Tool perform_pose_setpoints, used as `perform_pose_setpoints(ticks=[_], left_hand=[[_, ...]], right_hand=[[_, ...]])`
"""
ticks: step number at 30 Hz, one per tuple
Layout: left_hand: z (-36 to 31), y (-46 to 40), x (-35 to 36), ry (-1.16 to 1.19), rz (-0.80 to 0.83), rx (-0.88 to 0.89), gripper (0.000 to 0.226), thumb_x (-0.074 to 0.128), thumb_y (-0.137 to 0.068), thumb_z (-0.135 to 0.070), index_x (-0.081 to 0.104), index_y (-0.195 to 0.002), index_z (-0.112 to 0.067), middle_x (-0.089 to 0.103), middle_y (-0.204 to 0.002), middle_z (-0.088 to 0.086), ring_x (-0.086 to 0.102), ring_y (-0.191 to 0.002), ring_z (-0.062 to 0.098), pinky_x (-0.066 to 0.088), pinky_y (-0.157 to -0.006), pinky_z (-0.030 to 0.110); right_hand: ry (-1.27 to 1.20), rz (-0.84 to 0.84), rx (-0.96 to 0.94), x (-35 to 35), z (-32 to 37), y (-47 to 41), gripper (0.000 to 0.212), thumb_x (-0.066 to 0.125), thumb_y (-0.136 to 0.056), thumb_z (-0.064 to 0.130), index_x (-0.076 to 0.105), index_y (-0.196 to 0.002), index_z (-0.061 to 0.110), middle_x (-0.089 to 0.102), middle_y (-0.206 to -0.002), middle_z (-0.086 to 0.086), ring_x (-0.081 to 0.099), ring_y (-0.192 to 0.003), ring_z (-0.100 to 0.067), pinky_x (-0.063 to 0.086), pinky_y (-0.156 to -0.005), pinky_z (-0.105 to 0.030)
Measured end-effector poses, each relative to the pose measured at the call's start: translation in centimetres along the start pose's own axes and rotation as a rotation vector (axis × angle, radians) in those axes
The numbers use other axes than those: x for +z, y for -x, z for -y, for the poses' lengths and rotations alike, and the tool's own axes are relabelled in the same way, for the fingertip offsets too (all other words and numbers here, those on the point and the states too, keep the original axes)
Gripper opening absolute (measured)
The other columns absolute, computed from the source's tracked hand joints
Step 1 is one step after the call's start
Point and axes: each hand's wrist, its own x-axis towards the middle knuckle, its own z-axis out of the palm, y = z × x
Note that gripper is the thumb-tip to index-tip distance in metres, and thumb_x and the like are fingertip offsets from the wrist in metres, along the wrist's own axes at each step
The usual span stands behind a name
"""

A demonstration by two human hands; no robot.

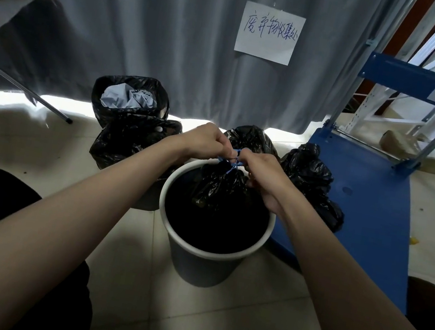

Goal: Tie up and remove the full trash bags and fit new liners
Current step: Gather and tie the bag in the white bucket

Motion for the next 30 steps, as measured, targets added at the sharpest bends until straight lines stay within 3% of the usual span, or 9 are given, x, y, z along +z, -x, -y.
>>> perform_pose_setpoints(ticks=[5, 8, 11, 15, 19, 22, 25, 27, 30], left_hand=[[-0.1, -0.2, 0.0, -0.061, -0.017, 0.057, 0.015, 0.07, -0.088, -0.028, 0.075, -0.075, -0.021, 0.058, -0.064, -0.003, 0.046, -0.057, 0.002, 0.037, -0.057, 0.017], [0.2, -0.5, -0.2, -0.124, -0.046, 0.065, 0.016, 0.069, -0.088, -0.029, 0.077, -0.085, -0.016, 0.064, -0.072, 0.0, 0.052, -0.067, 0.009, 0.041, -0.067, 0.024], [0.5, -0.9, -0.2, -0.186, -0.078, 0.082, 0.014, 0.068, -0.089, -0.024, 0.075, -0.083, -0.013, 0.069, -0.076, -0.001, 0.058, -0.072, 0.008, 0.041, -0.065, 0.012], [1.1, -1.2, -0.2, -0.274, -0.16, 0.09, 0.02, 0.07, -0.088, -0.026, 0.075, -0.082, -0.007, 0.062, -0.066, -0.008, 0.05, -0.059, 0.0, 0.032, -0.049, 0.004], [1.7, -1.3, -0.3, -0.321, -0.183, 0.106, 0.021, 0.071, -0.087, -0.024, 0.075, -0.082, -0.004, 0.071, -0.077, 0.005, 0.06, -0.068, 0.013, 0.042, -0.059, 0.009], [1.6, -1.3, -0.2, -0.344, -0.15, 0.115, 0.019, 0.07, -0.087, -0.022, 0.075, -0.08, -0.005, 0.075, -0.087, 0.007, 0.068, -0.086, 0.021, 0.053, -0.082, 0.035], [1.3, -1.2, 0.0, -0.372, -0.135, 0.145, 0.017, 0.069, -0.087, -0.021, 0.076, -0.078, -0.009, 0.075, -0.089, 0.003, 0.067, -0.086, 0.016, 0.053, -0.082, 0.034], [1.3, -1.2, 0.2, -0.372, -0.128, 0.141, 0.016, 0.069, -0.088, -0.02, 0.076, -0.079, -0.008, 0.075, -0.09, 0.001, 0.065, -0.083, 0.012, 0.051, -0.079, 0.028], [1.3, -1.5, 0.3, -0.376, -0.134, 0.138, 0.016, 0.069, -0.087, -0.022, 0.076, -0.08, -0.009, 0.074, -0.087, 0.002, 0.065, -0.082, 0.016, 0.052, -0.077, 0.03]], right_hand=[[-0.178, 0.005, 0.092, -0.7, 0.1, -0.4, 0.018, 0.058, -0.086, 0.022, 0.06, -0.068, 0.019, 0.048, -0.065, 0.004, 0.04, -0.055, -0.009, 0.032, -0.05, -0.023], [-0.276, 0.018, 0.114, -1.1, 0.1, -0.4, 0.018, 0.063, -0.089, 0.022, 0.061, -0.071, 0.018, 0.055, -0.067, 0.004, 0.046, -0.056, -0.007, 0.036, -0.052, -0.021], [-0.379, 0.095, 0.129, -1.3, 0.1, -0.2, 0.021, 0.062, -0.092, 0.018, 0.06, -0.071, 0.016, 0.059, -0.057, 0.003, 0.053, -0.053, -0.007, 0.043, -0.058, -0.022], [-0.496, 0.093, 0.152, -1.6, -0.3, -0.4, 0.013, 0.062, -0.094, 0.014, 0.059, -0.082, 0.008, 0.041, -0.048, 0.0, 0.052, -0.046, -0.011, 0.057, -0.075, -0.032], [-0.166, -0.117, 0.144, -2.5, -1.0, -0.7, 0.022, 0.065, -0.091, 0.02, 0.055, -0.073, 0.014, 0.038, -0.049, 0.003, 0.034, -0.038, -0.01, 0.041, -0.044, -0.023], [0.349, -0.239, 0.023, -2.9, -1.8, -1.1, 0.02, 0.062, -0.085, 0.03, 0.059, -0.07, 0.018, 0.061, -0.069, 0.002, 0.057, -0.071, -0.019, 0.045, -0.071, -0.031], [0.611, -0.329, -0.135, -2.0, -1.8, -0.7, 0.018, 0.06, -0.085, 0.041, 0.07, -0.095, 0.031, 0.061, -0.113, 0.004, 0.048, -0.114, -0.029, 0.038, -0.095, -0.038], [0.618, -0.291, -0.266, -1.3, -1.3, -0.3, 0.029, 0.063, -0.084, 0.042, 0.069, -0.111, 0.034, 0.063, -0.116, 0.006, 0.049, -0.118, -0.026, 0.039, -0.1, -0.041], [0.674, -0.145, -0.272, -0.6, -1.0, 0.2, 0.035, 0.068, -0.08, 0.044, 0.066, -0.112, 0.031, 0.071, -0.096, 0.011, 0.061, -0.104, -0.018, 0.041, -0.096, -0.041]])
